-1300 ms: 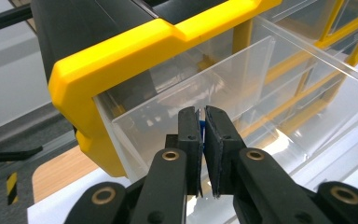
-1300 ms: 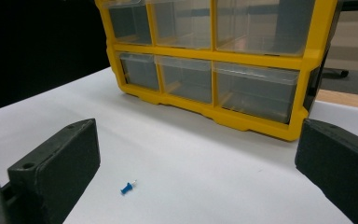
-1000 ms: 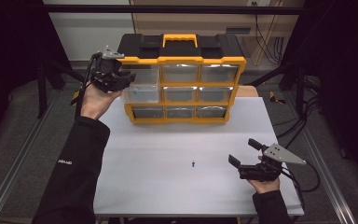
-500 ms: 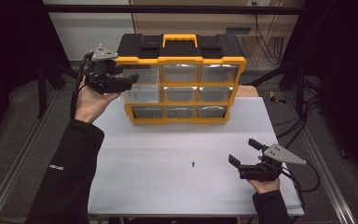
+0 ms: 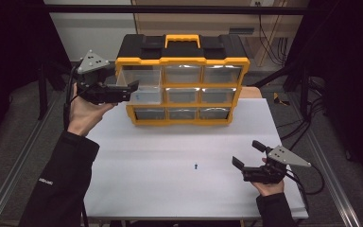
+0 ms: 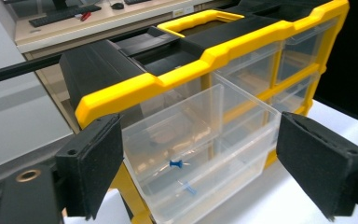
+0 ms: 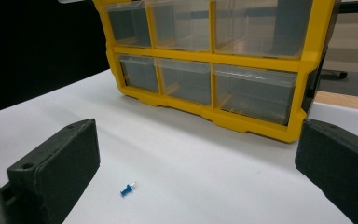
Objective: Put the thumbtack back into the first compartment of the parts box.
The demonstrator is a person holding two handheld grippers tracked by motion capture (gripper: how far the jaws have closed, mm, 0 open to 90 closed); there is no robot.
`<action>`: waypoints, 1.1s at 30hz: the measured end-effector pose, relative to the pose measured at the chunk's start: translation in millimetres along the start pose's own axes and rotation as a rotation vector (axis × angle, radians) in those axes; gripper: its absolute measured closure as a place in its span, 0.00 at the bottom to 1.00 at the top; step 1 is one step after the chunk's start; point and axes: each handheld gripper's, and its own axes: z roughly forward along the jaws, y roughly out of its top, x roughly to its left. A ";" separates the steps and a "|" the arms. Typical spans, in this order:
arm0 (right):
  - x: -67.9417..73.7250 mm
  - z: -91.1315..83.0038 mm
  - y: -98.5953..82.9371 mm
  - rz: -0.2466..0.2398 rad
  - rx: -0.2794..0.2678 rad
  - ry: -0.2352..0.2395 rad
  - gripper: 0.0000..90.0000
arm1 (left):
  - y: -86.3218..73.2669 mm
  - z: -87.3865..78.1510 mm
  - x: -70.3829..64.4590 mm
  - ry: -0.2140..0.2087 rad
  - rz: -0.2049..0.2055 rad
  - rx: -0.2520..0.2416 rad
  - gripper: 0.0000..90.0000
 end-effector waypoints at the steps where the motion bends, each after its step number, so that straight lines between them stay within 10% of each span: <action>1: -0.1 0.1 -0.1 -0.003 -0.001 -0.003 0.00 | -1.5 -1.2 -0.7 0.005 0.000 0.000 0.14; 33: -0.1 0.1 -0.4 -0.009 0.001 -0.001 0.00 | -74.4 -28.9 -22.2 -0.065 0.003 -0.117 0.05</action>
